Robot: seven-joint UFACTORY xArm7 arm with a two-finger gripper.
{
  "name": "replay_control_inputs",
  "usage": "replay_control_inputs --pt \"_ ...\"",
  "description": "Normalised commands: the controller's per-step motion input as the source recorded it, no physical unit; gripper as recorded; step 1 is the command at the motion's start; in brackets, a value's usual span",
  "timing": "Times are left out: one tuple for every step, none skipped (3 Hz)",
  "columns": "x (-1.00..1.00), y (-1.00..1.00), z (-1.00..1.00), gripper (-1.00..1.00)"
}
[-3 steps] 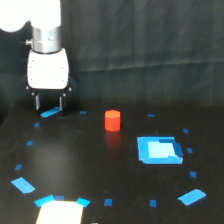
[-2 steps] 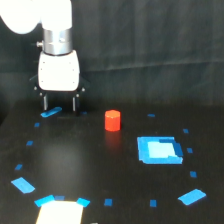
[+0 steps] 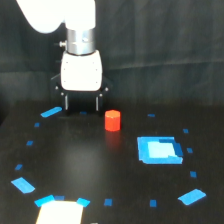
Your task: Pick up the red object from the table
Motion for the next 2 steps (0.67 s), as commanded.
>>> replay_control_inputs --pt "0.92 0.08 -0.15 1.0" --pt "1.0 -0.7 -0.6 0.84"
